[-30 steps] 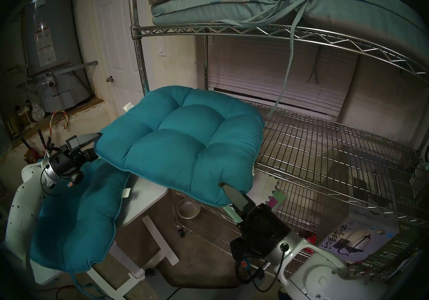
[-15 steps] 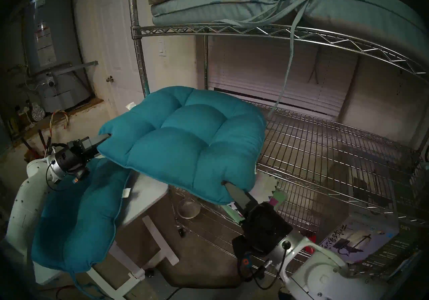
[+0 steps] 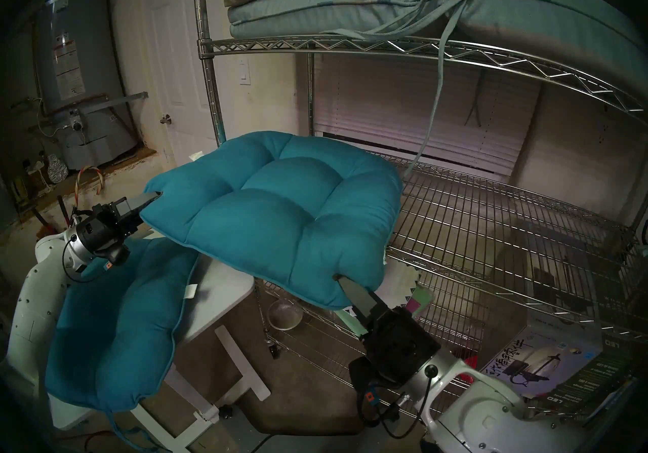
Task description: Take cushion off the shelf
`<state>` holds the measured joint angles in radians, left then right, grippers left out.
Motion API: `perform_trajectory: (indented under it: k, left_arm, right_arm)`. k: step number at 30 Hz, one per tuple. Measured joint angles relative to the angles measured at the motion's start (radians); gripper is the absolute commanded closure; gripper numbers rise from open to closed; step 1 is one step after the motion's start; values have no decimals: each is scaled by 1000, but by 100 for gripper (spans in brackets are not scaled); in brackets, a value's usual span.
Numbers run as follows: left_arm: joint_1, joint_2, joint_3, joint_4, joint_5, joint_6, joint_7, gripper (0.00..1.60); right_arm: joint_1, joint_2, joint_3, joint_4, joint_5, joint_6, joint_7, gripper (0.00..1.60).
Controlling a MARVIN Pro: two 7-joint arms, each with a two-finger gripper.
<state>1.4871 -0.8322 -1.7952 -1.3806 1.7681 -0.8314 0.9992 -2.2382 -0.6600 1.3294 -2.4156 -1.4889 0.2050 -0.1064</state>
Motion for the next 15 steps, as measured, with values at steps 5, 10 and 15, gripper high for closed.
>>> perform_trajectory:
  k: [5, 10, 15]
  left_arm:
    - [41, 1, -48, -39, -25, -18, -18, 160]
    - [80, 0, -101, -79, -47, -35, -36, 160]
    - [136, -6, -182, -144, -81, -62, -64, 160]
  right_arm:
    - [2, -3, -25, 0, -12, -4, 0, 160]
    - [4, -6, -47, 0, -26, -9, -1, 160]
    - [9, -12, -72, 0, -46, -15, -1, 160]
